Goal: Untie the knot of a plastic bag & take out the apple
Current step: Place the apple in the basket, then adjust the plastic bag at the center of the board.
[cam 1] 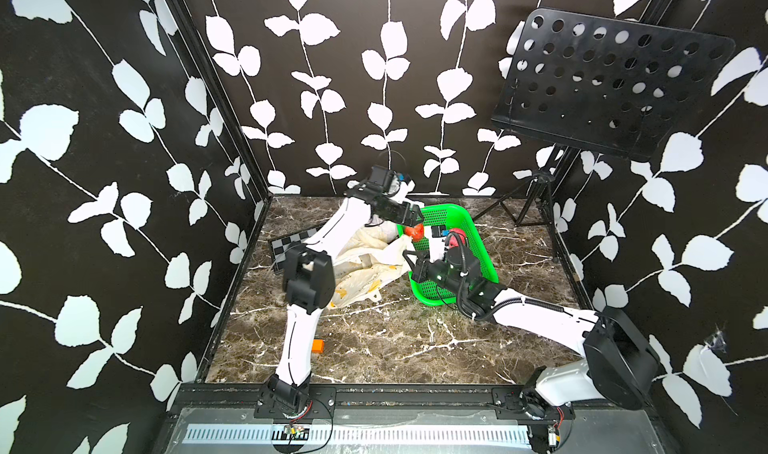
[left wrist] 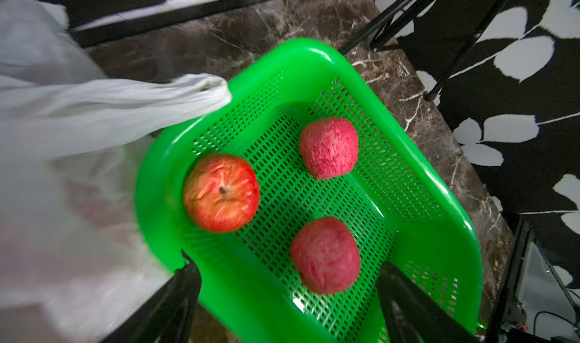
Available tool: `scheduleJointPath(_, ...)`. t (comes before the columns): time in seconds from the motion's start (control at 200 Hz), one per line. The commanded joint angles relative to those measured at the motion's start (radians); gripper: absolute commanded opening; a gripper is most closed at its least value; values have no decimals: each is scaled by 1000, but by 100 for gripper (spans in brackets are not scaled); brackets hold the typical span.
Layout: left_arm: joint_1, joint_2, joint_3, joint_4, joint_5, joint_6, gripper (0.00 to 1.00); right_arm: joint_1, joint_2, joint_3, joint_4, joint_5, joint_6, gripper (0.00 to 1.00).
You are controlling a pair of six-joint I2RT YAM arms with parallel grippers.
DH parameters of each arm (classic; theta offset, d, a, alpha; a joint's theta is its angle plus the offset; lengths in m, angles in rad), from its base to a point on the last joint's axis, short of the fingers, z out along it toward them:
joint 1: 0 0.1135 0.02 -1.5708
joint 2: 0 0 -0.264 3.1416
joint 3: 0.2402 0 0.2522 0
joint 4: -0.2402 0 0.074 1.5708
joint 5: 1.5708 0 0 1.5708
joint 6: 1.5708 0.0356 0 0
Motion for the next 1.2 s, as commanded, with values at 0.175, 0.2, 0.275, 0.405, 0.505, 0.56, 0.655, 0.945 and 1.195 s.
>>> scheduleJointPath(0.175,197,-476,-260,160,-239,-111,85,10,201,305,79,-99,67,0)
scheduleJointPath(0.2,213,-497,-268,157,-257,-113,85,16,222,340,86,-114,75,0)
scheduleJointPath(0.275,272,-544,-269,140,-294,-119,85,46,278,448,73,-135,66,0)
scheduleJointPath(0.405,376,-606,-270,131,-307,-145,85,77,389,694,4,-209,59,0)
scheduleJointPath(0.505,404,-639,-268,114,-335,-135,85,77,439,774,-16,-262,87,0)
scheduleJointPath(0.56,406,-648,-273,110,-334,-132,85,78,439,765,-32,-280,83,0)
scheduleJointPath(0.655,406,-652,-293,117,-302,-140,85,78,429,702,-79,-321,50,0)
scheduleJointPath(0.945,360,-637,-478,204,-132,-207,77,75,328,343,-249,-385,-172,12)
scheduleJointPath(1.195,229,-617,-702,222,-129,-224,72,72,204,124,-397,-330,-329,33)
